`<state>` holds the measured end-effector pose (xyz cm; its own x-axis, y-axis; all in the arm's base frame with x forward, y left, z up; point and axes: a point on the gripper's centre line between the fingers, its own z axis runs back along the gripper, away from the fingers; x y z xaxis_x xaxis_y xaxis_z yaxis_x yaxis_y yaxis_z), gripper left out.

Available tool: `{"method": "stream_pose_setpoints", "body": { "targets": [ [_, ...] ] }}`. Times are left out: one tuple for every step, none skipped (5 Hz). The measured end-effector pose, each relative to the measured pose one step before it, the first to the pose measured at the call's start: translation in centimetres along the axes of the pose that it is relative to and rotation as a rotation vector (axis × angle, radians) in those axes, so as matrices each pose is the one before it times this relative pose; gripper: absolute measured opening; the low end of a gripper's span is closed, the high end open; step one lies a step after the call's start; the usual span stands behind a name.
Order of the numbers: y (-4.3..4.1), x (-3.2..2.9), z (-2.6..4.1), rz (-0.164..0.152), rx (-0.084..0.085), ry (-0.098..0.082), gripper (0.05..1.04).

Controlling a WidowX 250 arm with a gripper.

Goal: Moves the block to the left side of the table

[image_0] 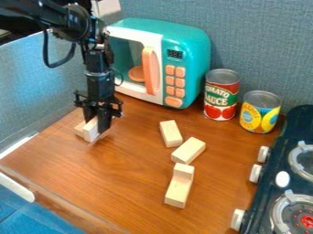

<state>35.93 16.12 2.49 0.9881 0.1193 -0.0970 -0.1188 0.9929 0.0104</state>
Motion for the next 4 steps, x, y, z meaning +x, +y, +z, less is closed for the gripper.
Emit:
{"method": "stream_pose_setpoints", "body": {
  "targets": [
    [0.290, 0.589, -0.590, 0.0104, -0.0112, 0.0114, 0.310],
    [-0.037, 0.085, 0.058, 0.0170, -0.0002, 0.0015, 0.310],
    [0.022, 0.077, 0.063, -0.0030, 0.0016, -0.0059, 0.310],
    [-0.146, -0.229, -0.533, -0.0125, 0.0104, 0.0072, 0.370]
  ]
}}
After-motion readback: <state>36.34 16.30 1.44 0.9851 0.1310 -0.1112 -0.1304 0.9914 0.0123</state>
